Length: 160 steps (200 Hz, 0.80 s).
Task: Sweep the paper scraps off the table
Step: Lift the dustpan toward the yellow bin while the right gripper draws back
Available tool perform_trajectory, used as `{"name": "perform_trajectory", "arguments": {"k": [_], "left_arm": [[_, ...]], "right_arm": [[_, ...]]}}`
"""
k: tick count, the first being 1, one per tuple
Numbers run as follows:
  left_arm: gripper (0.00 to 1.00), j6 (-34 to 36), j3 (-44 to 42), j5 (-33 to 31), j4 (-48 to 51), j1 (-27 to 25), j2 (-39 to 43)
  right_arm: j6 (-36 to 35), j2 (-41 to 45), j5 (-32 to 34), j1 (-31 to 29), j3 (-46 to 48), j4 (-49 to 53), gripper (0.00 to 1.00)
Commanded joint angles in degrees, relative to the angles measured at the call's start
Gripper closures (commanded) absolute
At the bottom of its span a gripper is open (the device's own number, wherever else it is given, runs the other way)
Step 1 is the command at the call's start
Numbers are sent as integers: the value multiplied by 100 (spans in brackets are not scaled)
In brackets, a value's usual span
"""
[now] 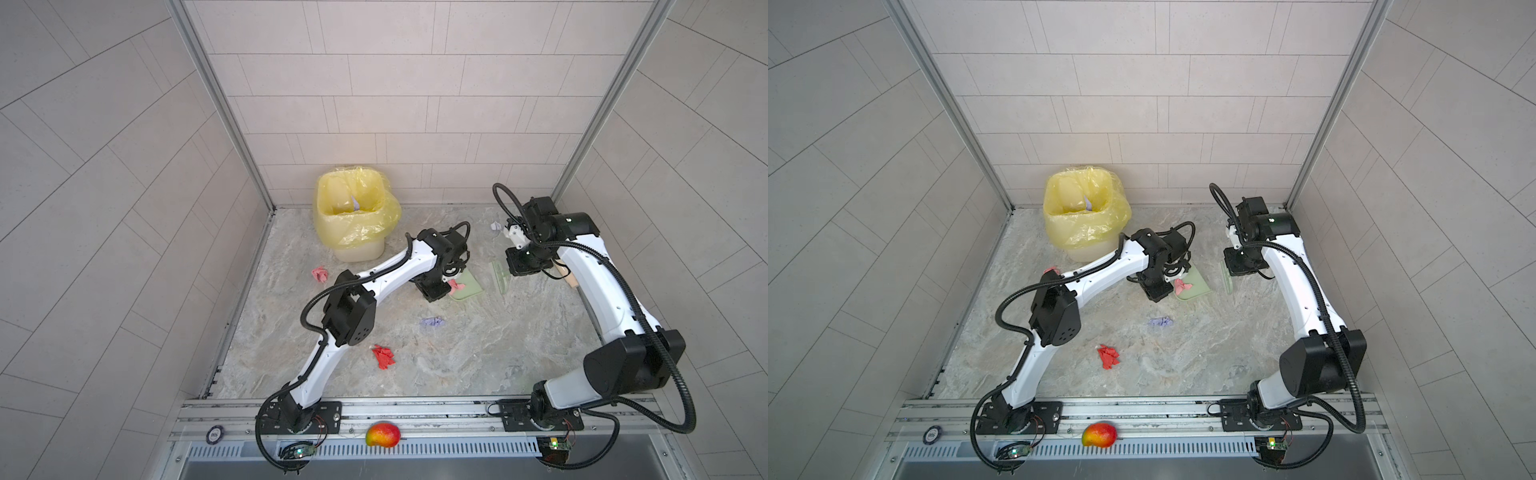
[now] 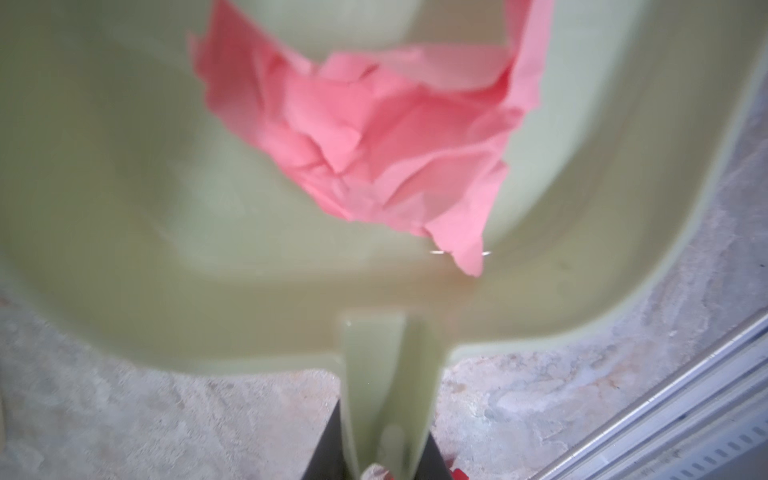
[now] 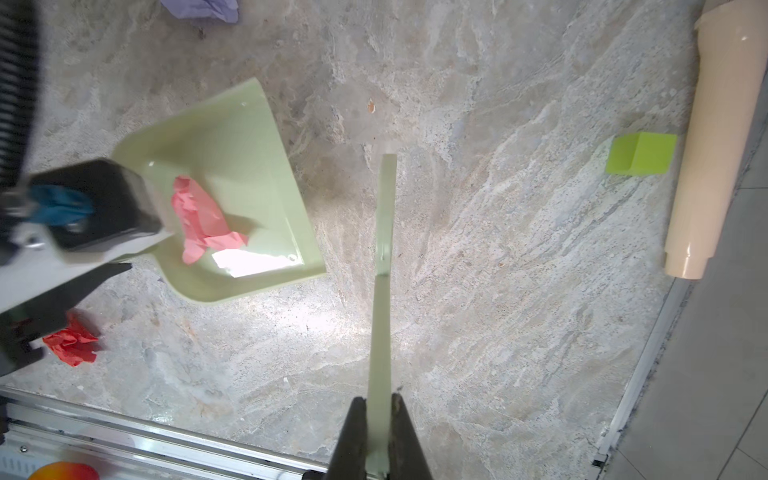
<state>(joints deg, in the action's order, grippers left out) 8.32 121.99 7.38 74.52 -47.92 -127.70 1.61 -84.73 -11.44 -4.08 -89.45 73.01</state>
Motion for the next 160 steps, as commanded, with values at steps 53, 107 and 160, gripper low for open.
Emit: {"name": "perform_trajectory", "arguments": {"k": [53,107,160], "left_arm": [[100,-634,-307,-633,447,330,1413],[100,-908,-159,-1355,782,669,2030],[100,-920,501,-1737,1227,1472,2185]], "right_arm": [[240,327,-561,83,498,-468,100],[238,352,-918,82,664,-634,100],[156,321,-998,83,666,-667,100]]}}
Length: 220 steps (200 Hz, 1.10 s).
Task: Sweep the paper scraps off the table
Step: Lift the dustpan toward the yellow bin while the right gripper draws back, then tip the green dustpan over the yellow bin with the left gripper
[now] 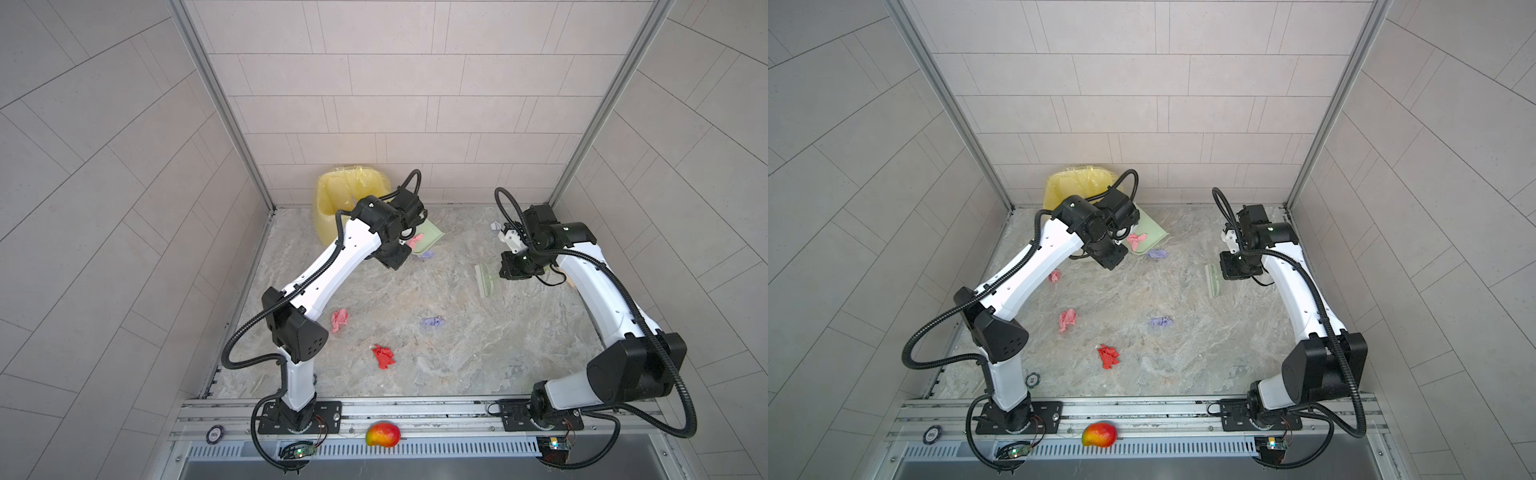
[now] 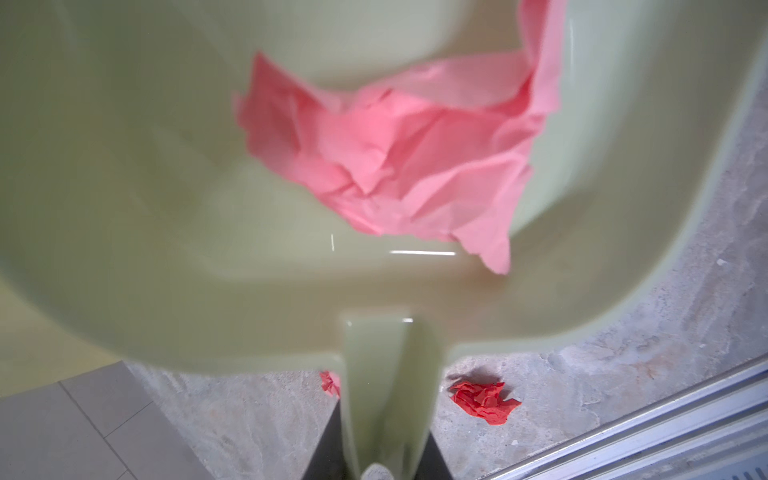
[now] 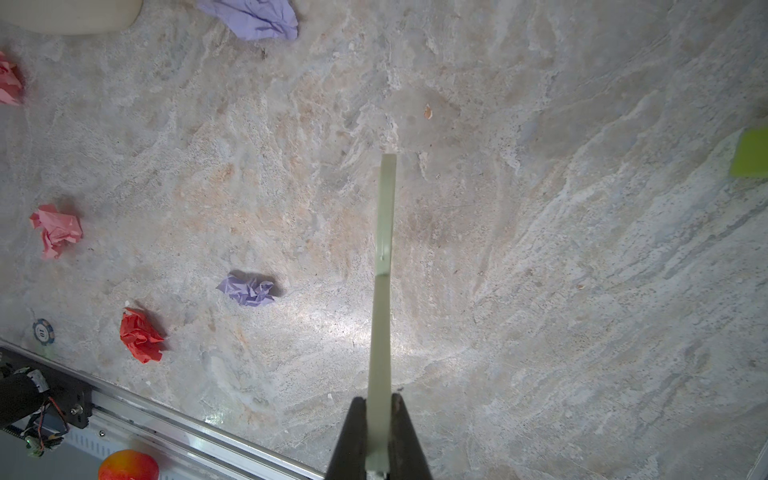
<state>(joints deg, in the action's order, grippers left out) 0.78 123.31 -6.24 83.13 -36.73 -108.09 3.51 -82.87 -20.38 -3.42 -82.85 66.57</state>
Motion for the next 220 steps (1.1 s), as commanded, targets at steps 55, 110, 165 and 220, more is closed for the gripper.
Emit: {"name": "perform_trajectory", "arguments": {"k": [55,110,165,220], "left_arm": [[100,-6,541,-750,89,1210,611],[100,348,984,-1263,203,1907,420],[100,822,1565,-2119,230,2214,-222],[100,1662,1471,-3312,-51,2144,-404]], "right_arm": [[-77,67,-284,38,-150,-3,100],[-96,-81,-593,36,-522,85,100],[-126,-47,-744,43,-383,50,100],[-130,-1,-765,43,-277,32,100]]}}
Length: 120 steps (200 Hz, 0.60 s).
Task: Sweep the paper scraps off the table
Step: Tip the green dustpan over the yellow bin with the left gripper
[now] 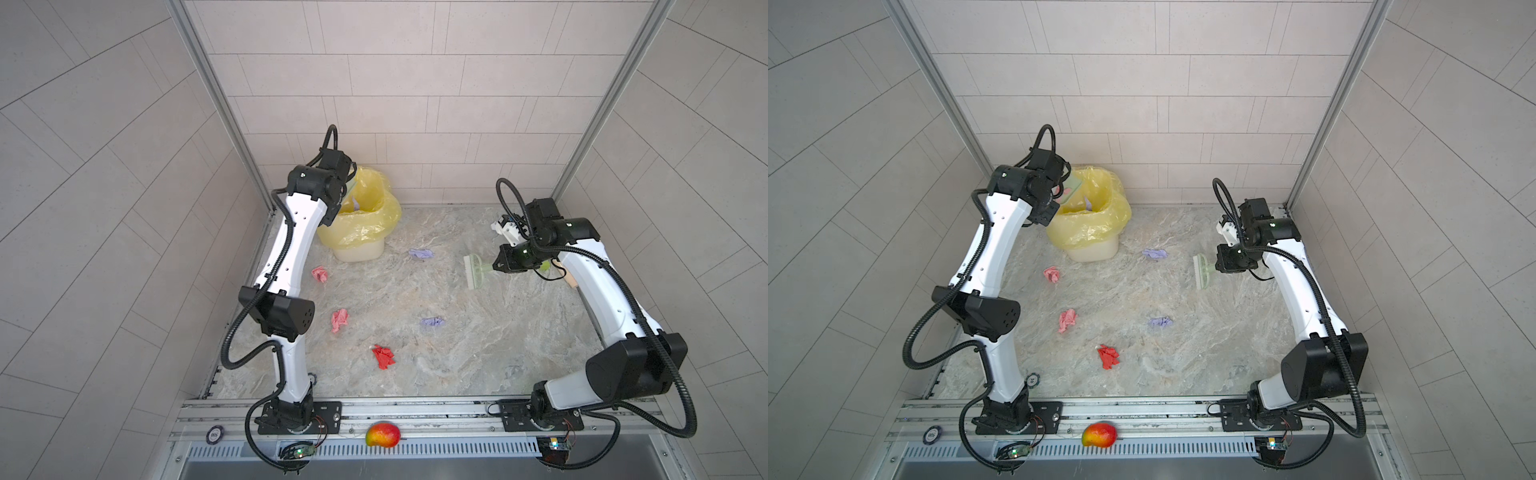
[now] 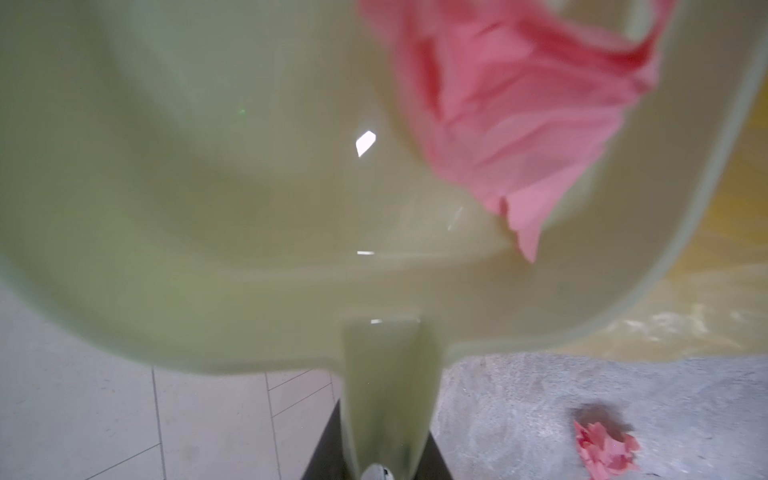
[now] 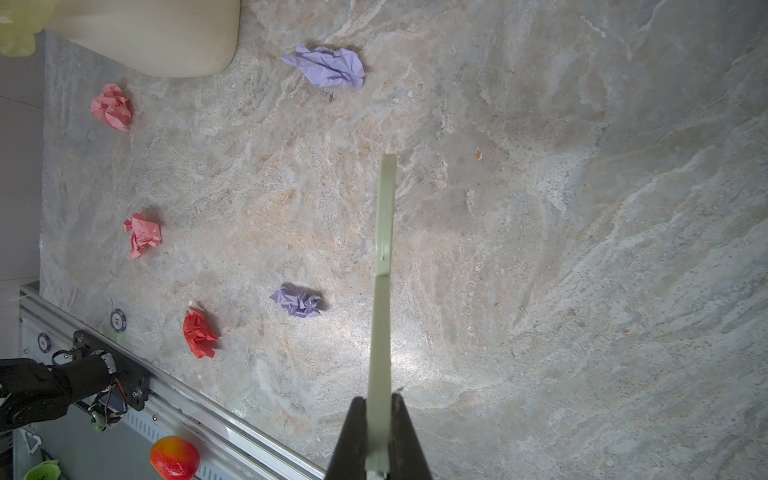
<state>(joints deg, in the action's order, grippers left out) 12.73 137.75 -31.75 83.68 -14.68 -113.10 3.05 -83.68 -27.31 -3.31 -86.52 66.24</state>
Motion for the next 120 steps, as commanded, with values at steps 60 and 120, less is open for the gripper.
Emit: {"name": "perform_trajectory", "arguments": {"k": [60,120], "left_arm": [[100,1735,-967,-2080,-1024,-479,388],[100,3095,-1710,-3189,-2283,-797,638]], "right_arm": [[-73,53,-143,-2,65,47,100],[-69,162,-175,-20,197,-23,100]]}}
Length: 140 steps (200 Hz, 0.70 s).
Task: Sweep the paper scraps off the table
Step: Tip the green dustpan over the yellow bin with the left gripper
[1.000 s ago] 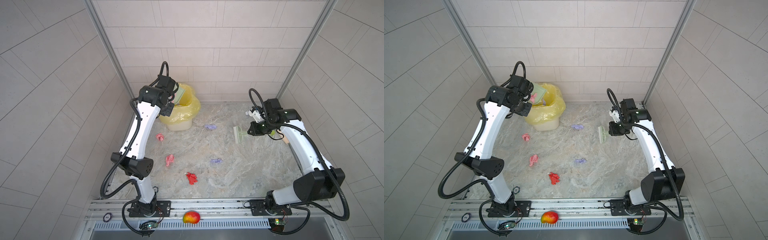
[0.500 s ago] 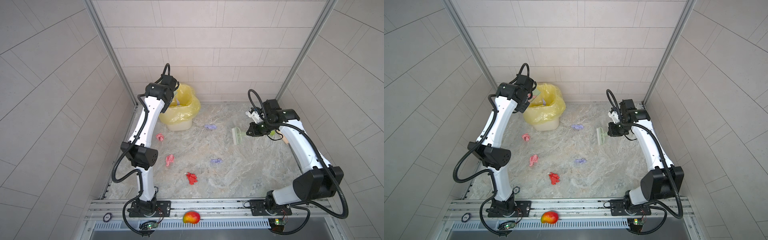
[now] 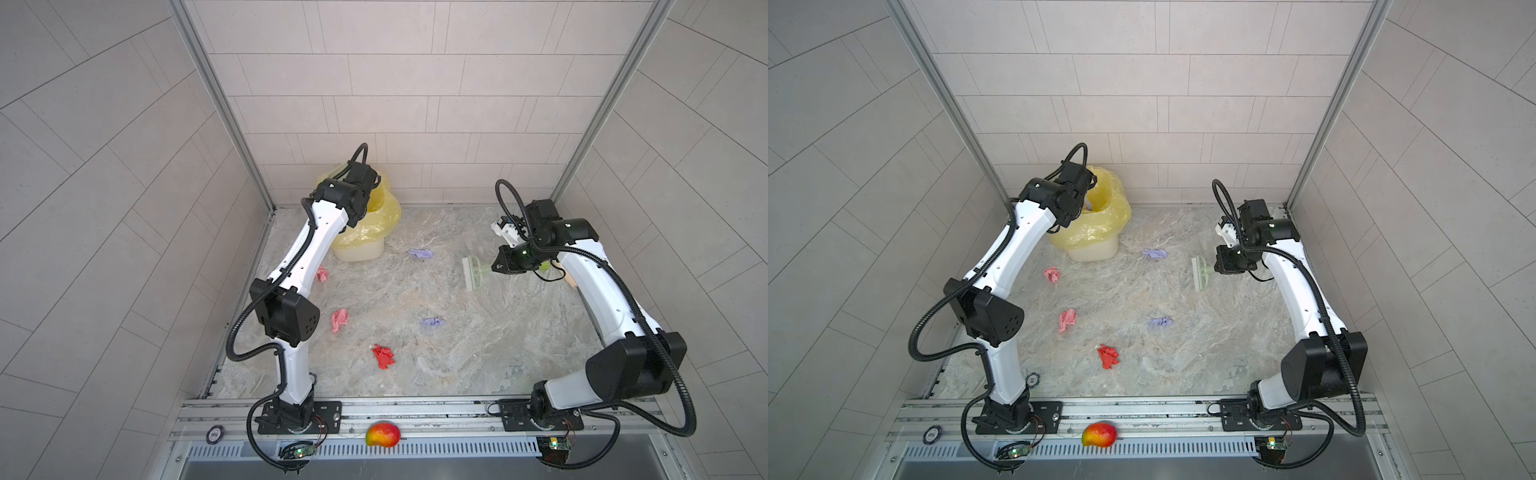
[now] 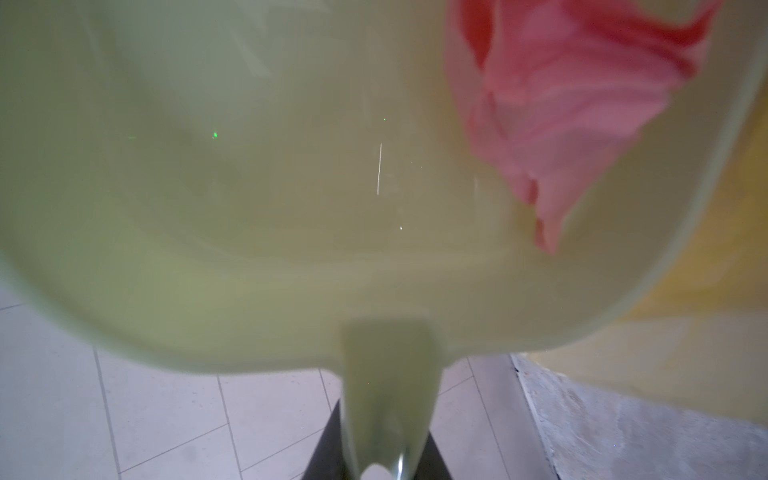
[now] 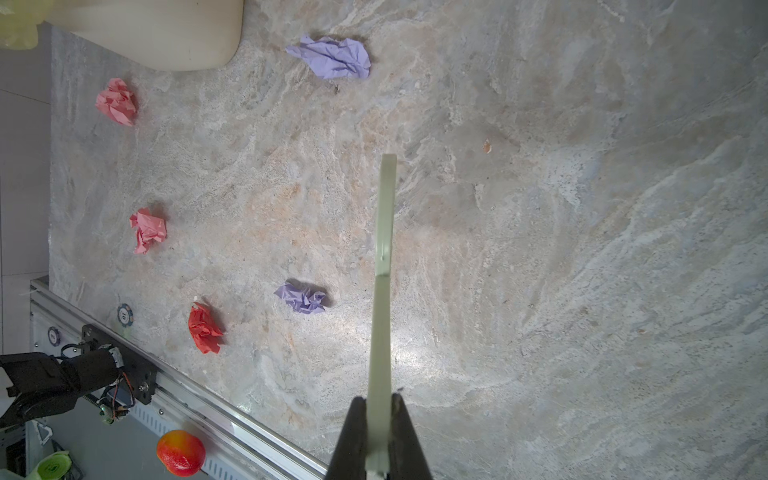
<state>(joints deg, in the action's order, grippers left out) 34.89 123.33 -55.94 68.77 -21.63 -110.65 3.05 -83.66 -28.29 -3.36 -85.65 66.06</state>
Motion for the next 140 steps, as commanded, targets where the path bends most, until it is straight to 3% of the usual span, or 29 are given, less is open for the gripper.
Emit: {"name": "perform_trajectory", "arguments": {"k": [1,65,140], "left_arm": [[100,914,-284,-782,-825,-108,403],[100,2784,-1113,-1323,-2684,-140,737],[100,2870,-1113,-1358,-2869,-140,720]], "right_arm": [[-68,163,-78,-12,114,-6,100],[-84,220,-133,-31,215,-93,100],[-85,261,-125,-48,303,-129,100]]}}
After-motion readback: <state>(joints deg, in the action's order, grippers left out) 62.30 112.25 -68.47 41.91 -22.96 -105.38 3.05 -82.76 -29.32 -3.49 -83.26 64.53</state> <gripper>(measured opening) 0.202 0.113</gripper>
